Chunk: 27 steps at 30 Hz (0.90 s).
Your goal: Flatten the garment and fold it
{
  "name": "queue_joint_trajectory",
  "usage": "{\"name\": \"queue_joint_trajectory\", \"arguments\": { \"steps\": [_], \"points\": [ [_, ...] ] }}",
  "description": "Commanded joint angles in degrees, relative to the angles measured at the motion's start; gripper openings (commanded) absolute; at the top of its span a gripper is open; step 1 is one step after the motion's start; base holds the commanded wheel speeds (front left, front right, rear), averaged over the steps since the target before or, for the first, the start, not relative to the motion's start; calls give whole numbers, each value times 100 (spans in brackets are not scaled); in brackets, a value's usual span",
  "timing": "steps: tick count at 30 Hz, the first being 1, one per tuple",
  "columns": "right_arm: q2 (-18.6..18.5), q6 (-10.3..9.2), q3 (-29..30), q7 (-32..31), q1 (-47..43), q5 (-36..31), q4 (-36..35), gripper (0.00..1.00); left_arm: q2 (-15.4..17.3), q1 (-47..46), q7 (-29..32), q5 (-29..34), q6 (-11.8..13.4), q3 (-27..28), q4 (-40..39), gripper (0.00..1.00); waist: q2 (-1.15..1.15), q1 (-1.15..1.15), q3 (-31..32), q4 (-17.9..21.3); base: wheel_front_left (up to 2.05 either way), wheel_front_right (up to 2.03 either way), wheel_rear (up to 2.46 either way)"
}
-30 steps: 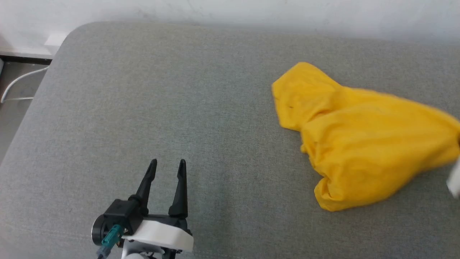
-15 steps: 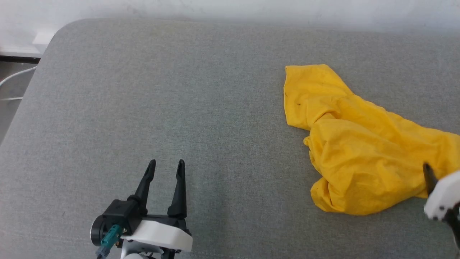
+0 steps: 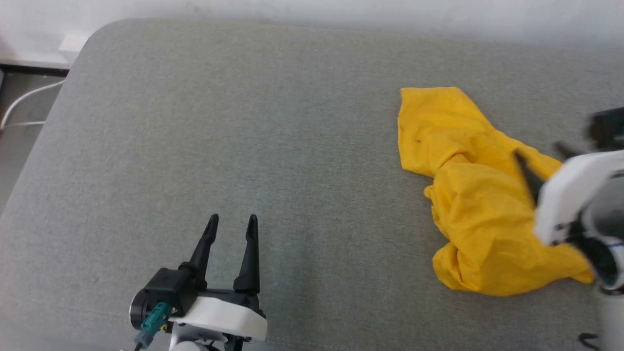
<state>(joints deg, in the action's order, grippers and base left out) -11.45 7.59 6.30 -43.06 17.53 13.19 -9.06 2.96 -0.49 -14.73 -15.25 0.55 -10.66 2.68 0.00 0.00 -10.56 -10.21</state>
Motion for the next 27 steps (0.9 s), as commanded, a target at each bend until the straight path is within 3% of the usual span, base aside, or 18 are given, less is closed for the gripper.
{"name": "queue_joint_trajectory", "arguments": {
  "steps": [1, 8, 16, 17, 18, 19, 20, 21, 27],
  "points": [
    [-48, -10, -308, -232, 85, 34, 132, 100, -8, -120, -27, -67, 25, -19, -11, 100, 0, 0, -63, -112, 0, 0, 0],
    [-377, -10, -1362, -1145, 259, 39, 891, 100, -8, -193, -27, -142, 44, -97, 26, 100, 0, 0, -155, -433, 0, 0, 0],
    [-487, -10, -1642, -1125, 291, -435, 1978, 100, -8, -221, -27, -215, 77, -180, 64, 100, 0, 0, -190, -773, 0, 0, 0],
    [-456, -10, -1620, -1060, 305, -487, 2090, 94, -8, -224, -27, -220, 79, -189, 67, 100, 0, 0, -191, -796, 0, 0, 0],
    [-424, -10, -1598, -981, 328, -546, 2189, 47, -8, -225, -27, -224, 83, -194, 70, 100, 0, 0, -188, -811, 0, 0, 0],
    [-386, -10, -1563, -884, 355, -598, 2273, 15, -8, -226, -27, -229, 89, -197, 73, 100, 0, 0, -180, -822, 0, 0, 0],
    [-386, -10, -1563, -884, 355, -598, 2273, 15, -8, -226, -27, -229, 89, -197, 73, 100, 0, 0, -180, -822, 0, 0, 0],
    [-309, -10, -1524, -683, 412, -655, 2415, 0, -8, -214, -27, -236, 108, -199, 81, 100, 0, 0, -132, -831, 0, 0, 0],
    [48, -10, -1626, 1, 798, -333, 2492, 0, -8, -94, -27, -252, 137, -192, 142, 100, 0, 0, 147, -758, 0, 0, 0]
  ]
}}
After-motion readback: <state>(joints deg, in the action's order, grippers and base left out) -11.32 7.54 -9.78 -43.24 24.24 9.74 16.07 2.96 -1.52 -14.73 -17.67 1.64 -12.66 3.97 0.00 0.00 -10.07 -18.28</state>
